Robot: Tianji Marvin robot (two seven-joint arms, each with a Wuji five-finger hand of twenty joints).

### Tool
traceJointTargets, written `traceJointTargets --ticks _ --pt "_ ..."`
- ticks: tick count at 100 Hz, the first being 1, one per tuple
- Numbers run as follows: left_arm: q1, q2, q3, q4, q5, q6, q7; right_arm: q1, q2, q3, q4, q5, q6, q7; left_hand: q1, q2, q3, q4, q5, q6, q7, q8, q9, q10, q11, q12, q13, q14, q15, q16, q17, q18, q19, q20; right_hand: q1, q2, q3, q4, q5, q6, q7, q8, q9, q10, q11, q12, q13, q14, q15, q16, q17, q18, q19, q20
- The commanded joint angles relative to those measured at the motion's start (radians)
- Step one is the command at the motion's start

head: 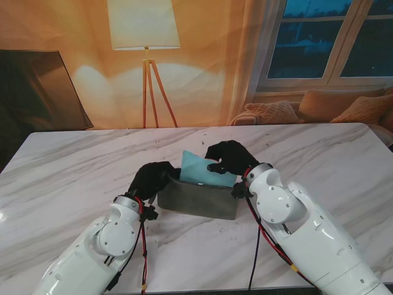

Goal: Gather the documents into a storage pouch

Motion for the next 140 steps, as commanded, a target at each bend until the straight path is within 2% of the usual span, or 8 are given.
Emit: traceJointTargets --ticks 1,72,87,106,111,116,124,140 --pt "0.003 -0.003 -0.001 -0.008 -0.001 0.007 -0.01 -0.005 0.002 0.003 -0.011 -0.004 -0.001 0.009 0.02 0.025 0.0 -0.011 0.028 0.036 0.016 -0.011 0.042 -0.022 0.025 -0.002 0.017 0.072 0.05 0.018 -0.017 -0.042 0.004 0.02 0.059 0.03 0.03 0.007 0.073 -0.04 0.071 0.001 0.038 0.013 0.015 -0.009 0.05 -0.039 0.064 -0.011 0.024 -0.033 0.162 -0.015" --pt "0.008 -0.01 -0.001 -0.013 -0.01 -0.019 0.015 0.044 0.01 -0.105 0.082 -0.048 -0.023 0.046 0.016 0.021 0.006 -0.012 0.023 0.034 0.032 -0.043 0.039 -0.022 0.026 -0.012 0.014 0.069 0.049 0.012 -0.021 -0.045 -0.003 0.028 0.056 0.024 0.033 0.007 0.078 -0.031 0.075 -0.008 0.038 0.016 0.022 -0.009 0.042 -0.04 0.06 -0.021 0.009 -0.027 0.155 -0.032" --pt "0.007 -0.011 0.0 -0.012 -0.01 -0.021 0.017 0.059 0.018 -0.129 0.093 -0.084 -0.017 0.069 0.016 0.021 0.006 -0.013 0.022 0.035 0.034 -0.045 0.038 -0.019 0.025 -0.014 0.011 0.068 0.043 0.009 -0.024 -0.045 -0.006 0.027 0.017 0.023 0.038 0.0 0.075 -0.027 0.069 -0.02 0.038 0.028 0.062 0.023 0.053 -0.056 0.063 -0.024 0.024 -0.032 0.167 -0.035" --pt "0.005 -0.012 0.002 -0.009 -0.01 -0.03 0.025 0.065 0.014 -0.155 0.117 -0.092 -0.002 0.055 0.015 0.022 0.008 -0.013 0.022 0.032 0.037 -0.048 0.035 -0.027 0.024 -0.016 0.009 0.067 0.036 0.008 -0.027 -0.046 -0.011 0.024 -0.038 0.014 0.043 -0.01 0.07 -0.028 0.062 -0.034 0.039 0.027 0.12 0.063 0.063 -0.061 0.069 -0.031 0.034 -0.035 0.176 -0.052" --pt "0.006 -0.012 0.002 -0.009 -0.009 -0.031 0.025 0.065 0.01 -0.161 0.126 -0.091 0.002 0.042 0.02 0.026 0.006 -0.014 0.027 0.03 0.045 -0.042 0.035 -0.036 0.024 -0.017 0.009 0.066 0.032 0.005 -0.029 -0.046 -0.013 0.022 -0.043 0.015 0.044 -0.011 0.067 -0.026 0.061 -0.036 0.038 0.028 0.129 0.066 0.039 -0.041 0.053 -0.036 0.001 -0.029 0.159 -0.059" --pt "0.007 -0.012 0.002 -0.01 -0.011 -0.03 0.023 0.063 0.004 -0.166 0.135 -0.092 0.011 0.017 0.027 0.034 -0.003 -0.016 0.029 0.028 0.057 -0.028 0.035 -0.038 0.024 -0.017 0.009 0.063 0.025 0.003 -0.031 -0.047 -0.017 0.018 -0.042 0.017 0.043 -0.011 0.066 -0.026 0.062 -0.037 0.048 0.024 0.136 0.059 -0.008 0.004 -0.014 -0.049 -0.066 0.0 0.098 -0.067" --pt "0.01 -0.013 0.002 -0.011 -0.018 -0.027 0.024 0.056 -0.006 -0.169 0.143 -0.084 0.029 -0.016 0.032 0.039 -0.011 -0.016 0.032 0.026 0.062 -0.017 0.036 -0.043 0.023 -0.017 0.009 0.062 0.022 0.002 -0.034 -0.047 -0.021 0.014 -0.037 0.013 0.046 -0.01 0.07 -0.019 0.064 -0.039 0.098 0.015 0.109 0.008 -0.076 0.07 -0.155 -0.064 -0.165 0.051 -0.015 -0.072" --pt "0.015 -0.018 0.001 -0.01 -0.034 -0.019 0.032 0.032 -0.022 -0.163 0.15 -0.055 0.058 -0.068 0.033 0.038 -0.013 -0.015 0.034 0.025 0.062 -0.006 0.036 -0.045 0.023 -0.015 0.01 0.061 0.017 0.001 -0.038 -0.046 -0.023 0.01 -0.035 0.007 0.053 -0.011 0.076 -0.023 0.07 -0.041 0.151 -0.024 0.047 -0.063 -0.135 0.089 -0.267 -0.052 -0.259 0.072 -0.117 -0.062"
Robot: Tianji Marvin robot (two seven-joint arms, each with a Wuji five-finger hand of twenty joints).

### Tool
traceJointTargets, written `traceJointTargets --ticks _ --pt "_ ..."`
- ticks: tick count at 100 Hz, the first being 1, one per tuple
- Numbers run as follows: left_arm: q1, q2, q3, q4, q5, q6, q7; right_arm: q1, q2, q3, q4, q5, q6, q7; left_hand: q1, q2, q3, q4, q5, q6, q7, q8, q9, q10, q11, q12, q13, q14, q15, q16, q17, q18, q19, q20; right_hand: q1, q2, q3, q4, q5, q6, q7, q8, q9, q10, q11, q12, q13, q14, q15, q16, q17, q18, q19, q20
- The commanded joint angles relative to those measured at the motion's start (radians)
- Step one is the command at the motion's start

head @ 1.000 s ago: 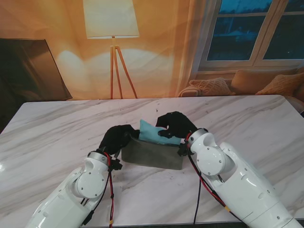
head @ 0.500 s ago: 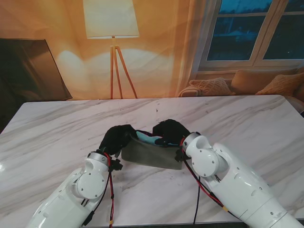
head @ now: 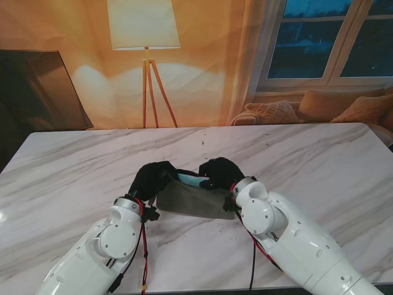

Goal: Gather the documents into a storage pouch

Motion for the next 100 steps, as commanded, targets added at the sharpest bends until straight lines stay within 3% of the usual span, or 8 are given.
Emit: traceJointTargets --ticks 1,16,33,45,55,64,75,100 --pt "0.005 -0.01 -0.001 -0.009 -0.007 0.005 -0.002 -0.026 -0.01 0.001 0.012 0.019 0.018 0.005 0.033 0.04 -0.012 -0.015 0.033 0.025 0.062 0.033 0.036 -0.045 0.023 -0.003 0.009 0.061 0.004 0.001 -0.038 -0.046 -0.022 -0.001 0.004 0.007 0.053 -0.017 0.06 -0.03 0.044 -0.004 0.072 0.002 -0.02 -0.03 -0.044 0.001 -0.045 -0.002 -0.031 0.014 -0.054 -0.012" --pt "0.005 -0.011 0.001 -0.009 -0.014 0.009 -0.002 -0.054 -0.018 0.019 -0.007 0.068 0.037 -0.002 0.034 0.039 -0.011 -0.015 0.035 0.024 0.06 0.042 0.037 -0.046 0.022 -0.002 0.01 0.062 0.002 0.002 -0.041 -0.045 -0.023 -0.004 -0.004 0.01 0.042 -0.018 0.039 -0.014 0.03 -0.013 0.077 0.005 -0.07 -0.082 -0.083 0.018 -0.127 -0.002 -0.093 0.029 -0.114 0.0" --pt "0.008 -0.009 -0.001 -0.012 -0.008 0.008 -0.002 -0.075 0.0 0.048 -0.037 0.037 0.0 0.028 0.034 0.037 -0.009 -0.015 0.039 0.024 0.057 0.051 0.039 -0.045 0.021 -0.001 0.01 0.062 0.001 0.003 -0.043 -0.045 -0.023 -0.007 -0.107 -0.041 0.006 -0.049 -0.081 -0.011 -0.042 0.006 -0.077 0.014 -0.131 -0.089 -0.174 0.026 -0.169 0.014 -0.163 0.025 -0.154 0.027" --pt "0.013 -0.008 -0.007 -0.016 0.001 0.007 0.0 -0.098 0.009 0.08 -0.063 0.015 -0.025 0.034 0.033 0.036 -0.007 -0.015 0.041 0.022 0.057 0.057 0.04 -0.048 0.022 -0.001 0.011 0.062 0.001 0.003 -0.044 -0.045 -0.024 -0.009 -0.179 -0.029 0.003 -0.035 -0.098 0.003 -0.221 0.11 -0.195 0.024 -0.152 -0.137 -0.228 0.021 -0.183 0.042 -0.201 0.014 -0.19 0.076" --pt "0.017 -0.006 -0.01 -0.02 0.005 0.006 0.0 -0.117 0.012 0.105 -0.084 0.001 -0.043 0.027 0.032 0.034 -0.004 -0.016 0.043 0.021 0.057 0.062 0.04 -0.05 0.021 -0.001 0.011 0.063 0.0 0.004 -0.044 -0.044 -0.024 -0.011 -0.196 -0.012 -0.009 -0.013 -0.102 0.004 -0.255 0.142 -0.229 0.024 -0.163 -0.14 -0.244 0.021 -0.186 0.045 -0.212 0.014 -0.197 0.082" --pt "0.019 -0.006 -0.011 -0.021 0.007 0.003 0.0 -0.13 0.011 0.124 -0.098 -0.011 -0.054 0.008 0.03 0.033 -0.002 -0.017 0.044 0.02 0.056 0.066 0.041 -0.049 0.022 -0.001 0.011 0.063 0.0 0.004 -0.044 -0.045 -0.023 -0.012 -0.17 0.029 -0.022 -0.038 -0.11 -0.014 -0.182 0.137 -0.215 0.032 -0.148 -0.134 -0.235 0.02 -0.178 0.05 -0.206 0.009 -0.194 0.091" --pt "0.021 -0.005 -0.012 -0.023 0.01 0.0 0.001 -0.14 0.008 0.143 -0.107 -0.031 -0.059 -0.022 0.029 0.032 0.0 -0.018 0.044 0.019 0.056 0.069 0.042 -0.051 0.021 -0.001 0.011 0.063 -0.001 0.005 -0.045 -0.045 -0.024 -0.013 -0.14 0.053 -0.012 -0.035 -0.117 -0.023 -0.082 0.082 -0.196 0.038 -0.122 -0.122 -0.214 0.013 -0.154 0.055 -0.185 0.009 -0.179 0.097" --pt "0.027 -0.004 -0.018 -0.029 0.018 -0.005 0.006 -0.147 0.006 0.165 -0.098 -0.075 -0.061 -0.069 0.027 0.029 0.005 -0.019 0.045 0.019 0.055 0.072 0.045 -0.051 0.022 0.0 0.016 0.06 -0.003 0.003 -0.044 -0.045 -0.023 -0.015 -0.056 0.026 0.041 -0.025 -0.007 -0.016 0.034 0.129 -0.137 0.043 -0.073 -0.053 -0.161 -0.008 -0.112 0.056 -0.127 0.0 -0.143 0.089"
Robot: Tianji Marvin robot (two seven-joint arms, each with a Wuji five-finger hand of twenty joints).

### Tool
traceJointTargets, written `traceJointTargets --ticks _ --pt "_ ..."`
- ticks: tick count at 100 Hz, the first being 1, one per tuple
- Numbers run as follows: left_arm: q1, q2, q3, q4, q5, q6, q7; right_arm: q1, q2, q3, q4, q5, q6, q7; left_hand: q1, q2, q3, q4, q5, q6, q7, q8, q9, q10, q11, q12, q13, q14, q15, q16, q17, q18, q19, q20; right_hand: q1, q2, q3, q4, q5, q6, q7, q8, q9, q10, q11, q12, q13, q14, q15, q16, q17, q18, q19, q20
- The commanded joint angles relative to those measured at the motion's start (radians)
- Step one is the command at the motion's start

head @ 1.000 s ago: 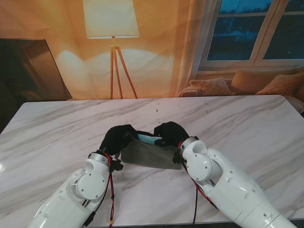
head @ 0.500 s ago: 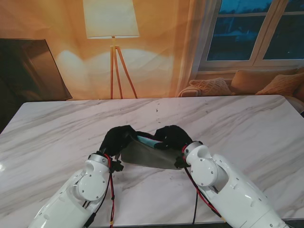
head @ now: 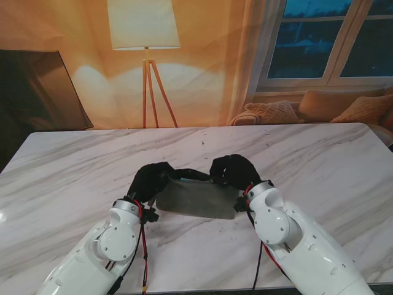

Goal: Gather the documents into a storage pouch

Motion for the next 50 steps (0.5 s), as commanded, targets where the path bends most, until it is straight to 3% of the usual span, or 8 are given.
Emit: traceJointTargets --ticks 1,15,31,36,44,46,48,50 --pt "0.005 -0.001 -0.004 -0.013 0.002 -0.005 -0.007 -0.003 0.002 0.007 0.005 0.004 0.004 0.015 0.018 0.029 0.006 -0.019 0.046 0.019 0.054 0.044 0.044 -0.05 0.022 0.0 0.016 0.06 0.01 0.003 -0.033 -0.045 -0.016 -0.012 0.015 -0.006 0.05 -0.003 0.035 -0.011 0.033 0.018 0.019 0.019 0.008 0.015 0.031 -0.028 0.03 0.014 0.007 -0.012 0.035 0.013" --pt "0.01 0.0 -0.007 -0.017 0.005 -0.006 -0.007 -0.009 0.002 0.016 0.007 0.0 -0.003 0.008 0.017 0.029 0.008 -0.02 0.047 0.018 0.055 0.045 0.044 -0.053 0.022 0.0 0.016 0.06 0.01 0.003 -0.035 -0.045 -0.017 -0.013 -0.03 0.012 0.033 -0.009 0.011 -0.011 0.016 0.015 -0.015 0.016 -0.002 0.019 0.005 -0.03 0.021 0.01 -0.015 -0.02 0.024 0.006" --pt "0.016 0.001 -0.01 -0.021 0.008 -0.007 -0.007 -0.023 0.0 0.037 -0.006 0.01 -0.012 0.0 0.016 0.026 0.012 -0.021 0.051 0.014 0.057 0.05 0.045 -0.054 0.022 0.0 0.017 0.06 0.009 0.003 -0.034 -0.045 -0.017 -0.014 -0.111 0.061 -0.056 -0.007 -0.066 -0.008 -0.046 0.006 -0.117 0.024 -0.036 -0.022 -0.106 -0.018 -0.054 -0.003 -0.123 -0.027 -0.048 -0.002" --pt "0.017 0.001 -0.01 -0.022 0.007 -0.007 -0.007 -0.027 0.0 0.044 -0.011 0.009 -0.016 -0.005 0.015 0.025 0.013 -0.021 0.051 0.014 0.058 0.051 0.047 -0.058 0.022 0.0 0.017 0.06 0.009 0.003 -0.033 -0.044 -0.016 -0.014 -0.129 0.066 -0.065 0.008 -0.085 0.004 -0.127 0.048 -0.155 0.02 -0.047 -0.034 -0.147 -0.018 -0.089 0.005 -0.159 -0.032 -0.087 0.013" --pt "0.017 0.0 -0.01 -0.023 0.004 -0.009 -0.006 -0.033 0.0 0.054 -0.016 0.007 -0.023 -0.01 0.014 0.023 0.016 -0.021 0.053 0.012 0.058 0.052 0.048 -0.059 0.022 0.0 0.017 0.06 0.009 0.003 -0.032 -0.044 -0.016 -0.015 -0.173 0.084 -0.062 0.064 -0.11 0.036 -0.295 0.133 -0.232 0.014 -0.078 -0.046 -0.247 -0.023 -0.178 -0.009 -0.252 -0.049 -0.184 0.013" --pt "0.017 0.0 -0.009 -0.022 0.004 -0.01 -0.006 -0.034 0.0 0.055 -0.018 0.006 -0.024 -0.011 0.014 0.023 0.016 -0.021 0.054 0.012 0.058 0.053 0.048 -0.059 0.022 -0.001 0.018 0.06 0.009 0.003 -0.031 -0.044 -0.016 -0.015 -0.182 0.091 -0.06 0.091 -0.117 0.043 -0.326 0.145 -0.249 0.011 -0.085 -0.049 -0.272 -0.025 -0.204 -0.016 -0.278 -0.054 -0.215 0.008" --pt "0.017 0.0 -0.009 -0.022 0.003 -0.011 -0.006 -0.035 0.0 0.057 -0.019 0.006 -0.025 -0.011 0.014 0.022 0.017 -0.022 0.054 0.012 0.058 0.053 0.048 -0.059 0.022 -0.001 0.018 0.06 0.009 0.003 -0.031 -0.044 -0.016 -0.015 -0.195 0.101 -0.06 0.147 -0.13 0.054 -0.378 0.184 -0.274 0.007 -0.095 -0.054 -0.303 -0.029 -0.236 -0.024 -0.318 -0.06 -0.26 0.004" --pt "0.017 0.0 -0.009 -0.022 0.002 -0.012 -0.005 -0.036 0.0 0.058 -0.021 0.006 -0.025 -0.01 0.013 0.022 0.017 -0.022 0.054 0.011 0.058 0.053 0.049 -0.06 0.022 -0.001 0.018 0.059 0.008 0.002 -0.03 -0.044 -0.015 -0.015 -0.199 0.102 -0.061 0.159 -0.146 0.058 -0.402 0.196 -0.296 0.002 -0.105 -0.058 -0.327 -0.032 -0.258 -0.031 -0.345 -0.064 -0.29 -0.002"
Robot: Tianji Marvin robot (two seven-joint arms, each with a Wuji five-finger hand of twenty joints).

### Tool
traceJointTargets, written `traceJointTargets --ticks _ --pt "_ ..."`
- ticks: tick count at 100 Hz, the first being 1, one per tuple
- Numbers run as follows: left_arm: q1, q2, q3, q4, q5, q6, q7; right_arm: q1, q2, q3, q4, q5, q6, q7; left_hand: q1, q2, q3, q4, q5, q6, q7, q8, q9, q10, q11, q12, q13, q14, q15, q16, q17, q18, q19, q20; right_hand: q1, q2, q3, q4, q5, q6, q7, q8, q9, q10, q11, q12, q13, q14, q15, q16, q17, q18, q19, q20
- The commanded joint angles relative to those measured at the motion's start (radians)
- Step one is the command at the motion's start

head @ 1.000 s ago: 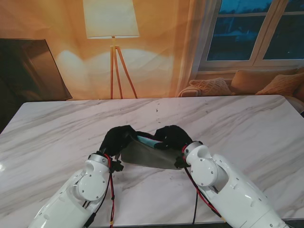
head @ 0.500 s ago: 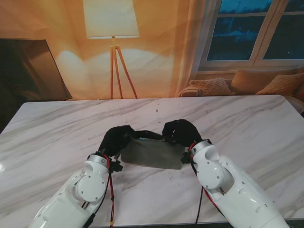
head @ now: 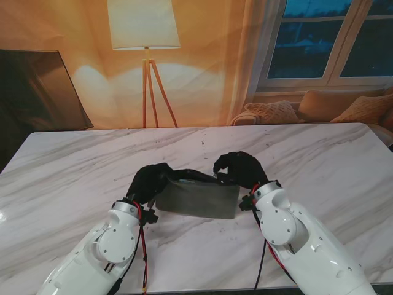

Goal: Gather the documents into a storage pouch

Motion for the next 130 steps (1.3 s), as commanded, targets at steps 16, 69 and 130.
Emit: traceJointTargets --ticks 16,69,130 --pt "0.001 -0.003 0.001 -0.009 -0.009 -0.016 -0.007 -0.005 0.005 0.006 -0.013 -0.015 0.002 0.021 0.011 0.019 0.022 -0.023 0.057 0.009 0.059 0.045 0.052 -0.062 0.021 -0.002 0.02 0.058 0.008 0.002 -0.028 -0.044 -0.015 -0.015 -0.054 0.003 -0.025 0.078 -0.204 0.059 -0.197 0.043 -0.216 -0.056 -0.099 -0.061 -0.242 -0.052 -0.309 -0.116 -0.225 -0.068 -0.343 -0.045" --pt "-0.009 -0.007 0.01 -0.001 -0.017 -0.029 -0.001 0.011 0.028 -0.044 -0.024 0.025 0.014 0.166 0.006 0.019 0.027 -0.027 0.052 0.012 0.053 0.046 0.053 -0.062 0.02 -0.002 0.025 0.055 0.006 0.001 -0.026 -0.045 -0.014 -0.017 -0.086 -0.067 -0.033 0.061 -0.353 0.134 -0.286 -0.008 -0.286 -0.033 -0.234 -0.197 -0.224 -0.007 -0.53 -0.241 -0.152 -0.036 -0.579 -0.104" --pt "-0.032 -0.009 0.031 0.005 -0.066 -0.022 -0.039 0.036 0.014 -0.097 0.052 -0.023 0.011 0.078 -0.002 0.026 0.009 -0.022 0.03 0.011 0.021 -0.07 0.045 -0.058 -0.006 -0.024 0.014 0.043 -0.004 -0.009 -0.027 -0.05 -0.014 -0.02 0.205 -0.166 0.141 -0.074 -0.017 -0.068 0.149 -0.137 0.243 -0.019 0.029 0.039 0.309 -0.048 0.262 -0.014 0.291 0.012 0.223 -0.027"
